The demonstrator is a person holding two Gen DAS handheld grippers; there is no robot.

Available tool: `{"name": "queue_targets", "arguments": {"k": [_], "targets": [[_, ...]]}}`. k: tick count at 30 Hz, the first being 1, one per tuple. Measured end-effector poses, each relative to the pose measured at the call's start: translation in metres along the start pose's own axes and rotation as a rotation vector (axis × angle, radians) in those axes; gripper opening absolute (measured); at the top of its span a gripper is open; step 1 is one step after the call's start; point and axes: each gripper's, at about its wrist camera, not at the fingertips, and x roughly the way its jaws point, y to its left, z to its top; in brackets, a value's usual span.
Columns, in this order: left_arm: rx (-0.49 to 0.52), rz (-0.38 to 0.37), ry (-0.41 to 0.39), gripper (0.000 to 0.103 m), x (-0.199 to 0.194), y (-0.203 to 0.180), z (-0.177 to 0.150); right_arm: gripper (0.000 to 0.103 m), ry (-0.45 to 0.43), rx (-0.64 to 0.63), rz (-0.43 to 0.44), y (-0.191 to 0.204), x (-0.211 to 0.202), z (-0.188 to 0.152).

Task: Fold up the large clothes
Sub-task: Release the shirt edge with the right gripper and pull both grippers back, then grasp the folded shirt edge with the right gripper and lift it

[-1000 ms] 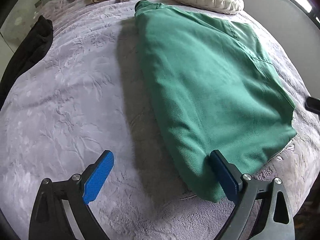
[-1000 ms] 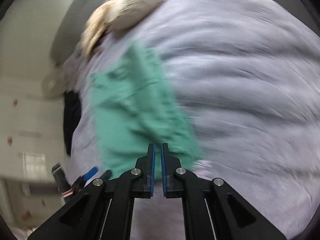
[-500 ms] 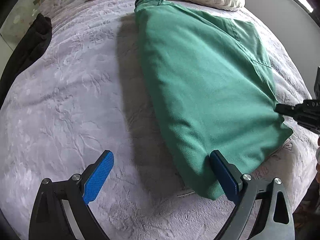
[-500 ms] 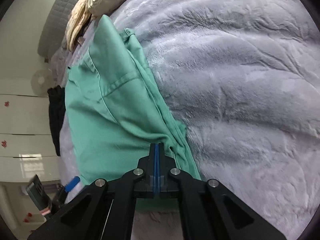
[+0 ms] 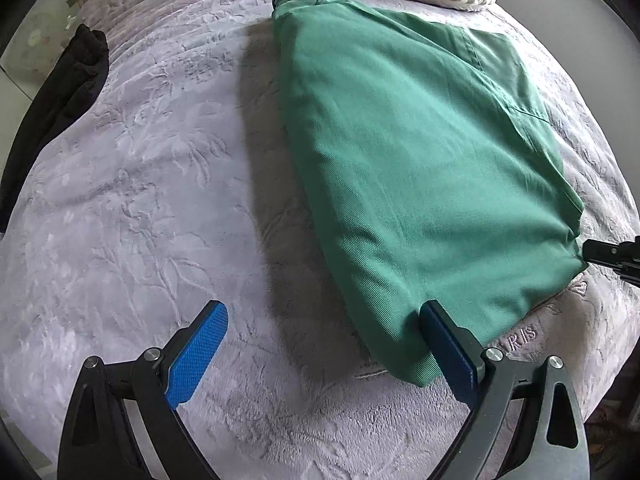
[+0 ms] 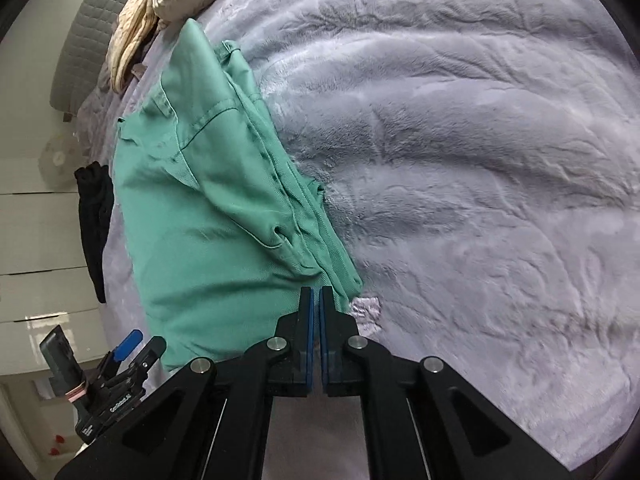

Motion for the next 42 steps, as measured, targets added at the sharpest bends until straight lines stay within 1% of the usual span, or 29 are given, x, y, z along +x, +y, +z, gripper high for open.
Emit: {"name": "queue_targets", "arguments": {"k": [5, 11, 12, 16, 17, 19, 20, 21, 24, 29, 33, 37, 39, 41, 42], "targets": [[-0.014, 0.008, 0.008, 0.097, -0.001, 0.001, 0.0, 0.003, -0.001, -0.012, -0.002, 0.006, -0.005, 0.0], [-0.015, 0.055, -0.042, 0.098, -0.017, 0.001, -0.001, 0.003, 0.007, -0.02, 0.005, 0.01, -0.004, 0.003], [-0.019, 0.055, -0.042, 0.103, -0.018, 0.002, 0.0, 0.003, 0.007, -0.023, 0.007, 0.01, -0.004, 0.004], [-0.049, 0.037, -0.032, 0.103, -0.022, 0.007, 0.006, 0.004, -0.001, -0.031, -0.003, 0.013, -0.005, 0.009], [-0.053, 0.036, -0.031, 0.103, -0.022, 0.009, 0.008, 0.006, -0.003, -0.033, 0.0, 0.014, -0.006, 0.011], [-0.058, 0.043, -0.028, 0.103, -0.022, 0.008, 0.014, 0.035, -0.014, -0.04, -0.002, 0.015, -0.007, 0.015], [-0.059, 0.047, -0.024, 0.103, -0.022, 0.007, 0.015, 0.072, -0.024, -0.046, -0.001, 0.016, -0.008, 0.017], [-0.061, 0.047, -0.019, 0.103, -0.021, 0.006, 0.018, 0.085, -0.037, -0.053, 0.006, 0.017, -0.01, 0.018], [-0.068, 0.042, -0.003, 0.103, -0.017, 0.004, 0.019, 0.085, -0.036, -0.067, 0.024, 0.019, -0.01, 0.025], [-0.065, 0.05, 0.019, 0.103, -0.011, 0.0, 0.022, 0.085, -0.024, -0.075, 0.015, 0.018, -0.007, 0.036], [-0.061, 0.045, 0.018, 0.103, -0.01, 0.0, 0.025, 0.085, -0.019, -0.077, 0.017, 0.017, -0.006, 0.043], [-0.047, 0.025, 0.02, 0.103, -0.009, 0.001, 0.032, 0.085, -0.015, -0.089, 0.02, 0.02, -0.005, 0.055], [-0.041, -0.032, 0.019, 0.103, -0.009, 0.004, 0.039, 0.085, -0.017, -0.099, 0.026, 0.023, -0.004, 0.062], [-0.062, -0.107, 0.0, 0.103, -0.01, 0.013, 0.047, 0.085, -0.025, -0.116, 0.042, 0.027, -0.003, 0.073], [-0.07, -0.13, -0.008, 0.103, -0.011, 0.017, 0.051, 0.085, -0.023, -0.123, 0.053, 0.029, -0.002, 0.078]]}}
